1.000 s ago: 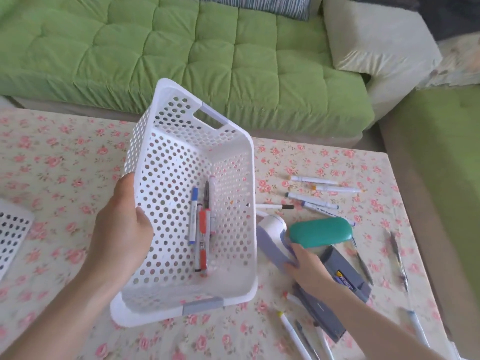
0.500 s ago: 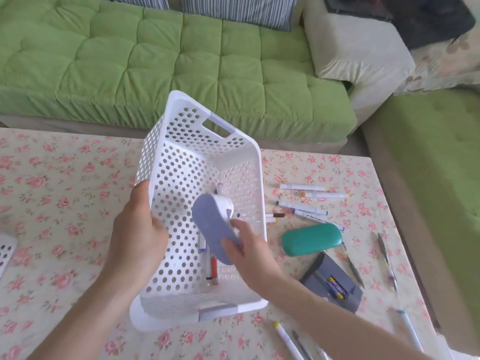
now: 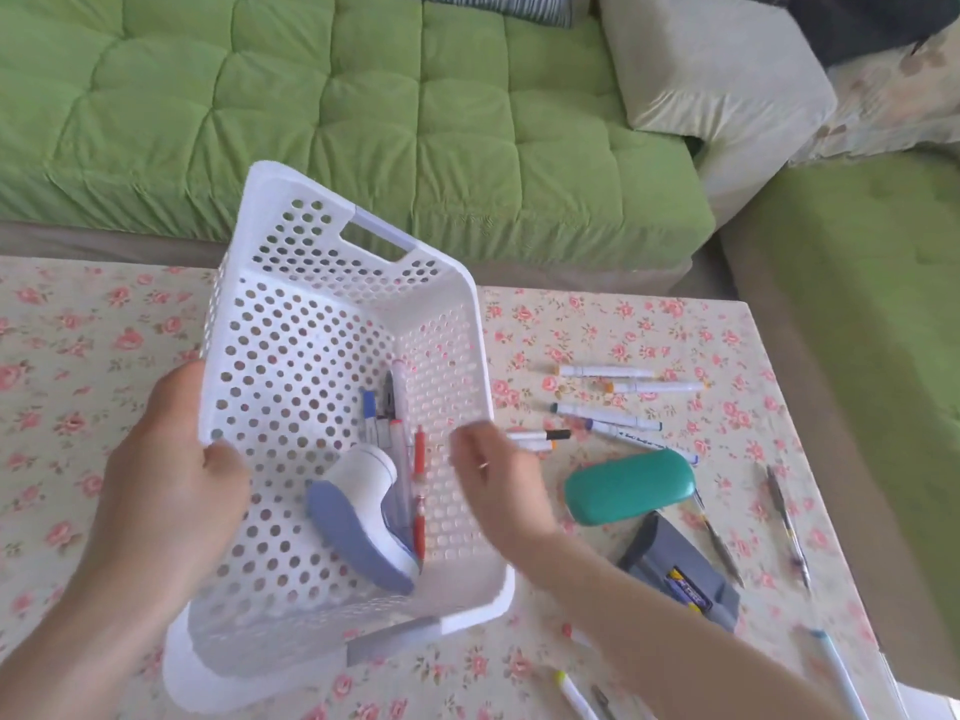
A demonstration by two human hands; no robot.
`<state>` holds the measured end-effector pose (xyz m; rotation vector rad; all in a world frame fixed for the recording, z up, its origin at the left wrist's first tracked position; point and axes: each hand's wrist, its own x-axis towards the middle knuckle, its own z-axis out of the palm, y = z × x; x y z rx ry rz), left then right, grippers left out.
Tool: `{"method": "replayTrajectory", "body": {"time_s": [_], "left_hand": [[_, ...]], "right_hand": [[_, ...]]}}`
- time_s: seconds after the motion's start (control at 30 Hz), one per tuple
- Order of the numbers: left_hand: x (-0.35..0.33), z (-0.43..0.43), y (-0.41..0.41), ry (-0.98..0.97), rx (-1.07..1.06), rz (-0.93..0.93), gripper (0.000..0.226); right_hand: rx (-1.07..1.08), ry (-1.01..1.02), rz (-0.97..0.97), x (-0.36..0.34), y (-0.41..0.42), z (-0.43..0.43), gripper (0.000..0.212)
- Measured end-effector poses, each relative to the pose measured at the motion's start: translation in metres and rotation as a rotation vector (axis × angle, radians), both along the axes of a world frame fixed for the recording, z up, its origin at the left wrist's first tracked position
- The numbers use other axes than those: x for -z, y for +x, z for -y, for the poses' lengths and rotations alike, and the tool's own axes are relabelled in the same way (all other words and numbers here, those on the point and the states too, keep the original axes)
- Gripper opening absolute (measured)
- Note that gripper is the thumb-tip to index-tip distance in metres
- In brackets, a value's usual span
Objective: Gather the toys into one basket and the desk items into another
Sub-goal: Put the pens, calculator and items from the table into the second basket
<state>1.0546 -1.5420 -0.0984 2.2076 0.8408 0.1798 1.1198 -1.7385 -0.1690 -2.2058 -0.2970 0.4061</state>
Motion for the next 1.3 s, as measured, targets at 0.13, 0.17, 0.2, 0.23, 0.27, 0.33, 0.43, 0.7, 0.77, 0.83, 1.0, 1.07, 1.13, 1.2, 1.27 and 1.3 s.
{"method": "replayTrajectory", "body": {"time_s": [0.13, 0.17, 0.2, 0.23, 0.27, 0.33, 0.43, 0.7, 0.77, 0.83, 1.0, 1.07, 1.13, 1.2, 1.27, 1.3], "left_hand": [[0.004, -0.008, 0.008, 0.024, -0.030, 0.028, 0.060], [0.003, -0.008, 0.008, 0.032, -0.033, 0.017, 0.060], [0.000, -0.006, 0.008, 0.038, -0.028, -0.002, 0.059], [-0.004, -0.004, 0.008, 0.042, -0.016, -0.024, 0.059], [-0.009, 0.000, 0.007, 0.042, -0.002, -0.045, 0.059], [-0.015, 0.001, 0.005, 0.044, 0.015, -0.077, 0.058], [-0.017, -0.002, 0.003, 0.043, 0.026, -0.087, 0.058], [-0.016, -0.007, 0.002, 0.028, 0.014, -0.113, 0.059], [-0.017, -0.008, 0.003, 0.028, 0.011, -0.118, 0.060], [-0.018, -0.009, 0.002, 0.031, 0.014, -0.128, 0.060], [-0.023, -0.007, 0.001, 0.009, 0.021, -0.114, 0.058], [-0.027, -0.001, 0.003, -0.012, 0.037, -0.099, 0.057], [-0.031, 0.007, 0.004, -0.022, 0.067, -0.082, 0.056], [-0.036, 0.019, 0.006, -0.012, 0.101, -0.067, 0.056], [-0.039, 0.028, 0.008, 0.005, 0.128, -0.056, 0.057], [-0.038, 0.033, 0.009, 0.003, 0.140, -0.050, 0.057]], "right_hand": [[0.032, -0.259, 0.102, 0.020, 0.044, 0.027, 0.024], [-0.028, -0.377, 0.071, 0.029, 0.050, 0.032, 0.024], [-0.089, -0.488, 0.032, 0.037, 0.055, 0.038, 0.023], [-0.139, -0.591, -0.010, 0.044, 0.058, 0.042, 0.019], [-0.181, -0.675, -0.050, 0.049, 0.060, 0.048, 0.019], [-0.236, -0.774, -0.124, 0.059, 0.063, 0.051, 0.040], [-0.264, -0.860, -0.121, 0.069, 0.062, 0.043, 0.057], [-0.091, -0.883, -0.236, 0.082, 0.058, 0.024, 0.030], [-0.034, -0.759, -0.315, 0.075, 0.058, 0.022, 0.022], [0.030, -0.608, -0.304, 0.066, 0.059, 0.021, 0.014], [0.240, -0.177, -0.125, 0.025, 0.060, 0.008, 0.003], [0.229, -0.077, -0.117, 0.004, 0.053, -0.004, 0.002], [0.169, -0.019, -0.167, -0.013, 0.043, -0.019, 0.004], [0.090, -0.011, -0.221, -0.024, 0.033, -0.029, 0.013], [0.053, -0.036, -0.236, -0.025, 0.028, -0.028, 0.028], [0.064, -0.032, -0.222, -0.025, 0.028, -0.023, 0.031]]}}
